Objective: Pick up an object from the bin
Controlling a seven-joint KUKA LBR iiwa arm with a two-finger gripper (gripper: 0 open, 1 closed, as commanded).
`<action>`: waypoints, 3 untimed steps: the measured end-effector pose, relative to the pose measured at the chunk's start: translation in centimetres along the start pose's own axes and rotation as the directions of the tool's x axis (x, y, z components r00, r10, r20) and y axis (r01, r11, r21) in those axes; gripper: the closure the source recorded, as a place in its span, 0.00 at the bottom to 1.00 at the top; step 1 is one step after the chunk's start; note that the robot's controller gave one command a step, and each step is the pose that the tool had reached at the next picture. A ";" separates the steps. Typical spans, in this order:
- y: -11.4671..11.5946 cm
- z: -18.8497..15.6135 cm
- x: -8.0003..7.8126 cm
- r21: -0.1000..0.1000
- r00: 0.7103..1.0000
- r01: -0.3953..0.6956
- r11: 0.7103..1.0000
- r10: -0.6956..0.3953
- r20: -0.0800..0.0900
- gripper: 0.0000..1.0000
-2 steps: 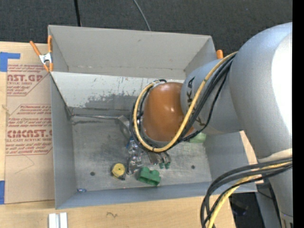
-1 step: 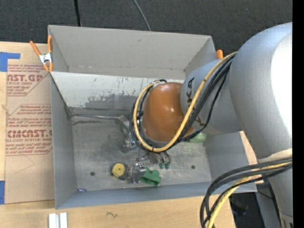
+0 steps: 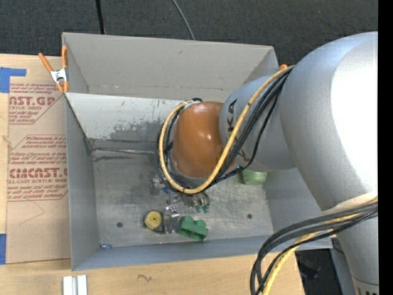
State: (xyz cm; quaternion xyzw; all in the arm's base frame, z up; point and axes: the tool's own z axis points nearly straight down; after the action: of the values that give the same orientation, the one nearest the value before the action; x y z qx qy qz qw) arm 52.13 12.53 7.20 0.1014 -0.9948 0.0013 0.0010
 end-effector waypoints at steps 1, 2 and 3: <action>2.8 -0.1 2.5 -0.001 0.995 0.099 0.995 -0.099 0.015 0.00; 2.9 -0.2 2.6 -0.003 0.995 0.099 0.995 -0.099 0.005 1.00; -2.4 -11.8 0.9 0.000 0.990 0.142 0.990 -0.142 0.011 1.00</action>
Offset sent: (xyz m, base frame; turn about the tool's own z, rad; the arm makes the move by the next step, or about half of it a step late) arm -0.0335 0.0221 -0.0020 -0.0992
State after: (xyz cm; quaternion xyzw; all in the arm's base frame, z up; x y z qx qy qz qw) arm 51.73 10.03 18.97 0.1718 -0.9851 0.0001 -0.0045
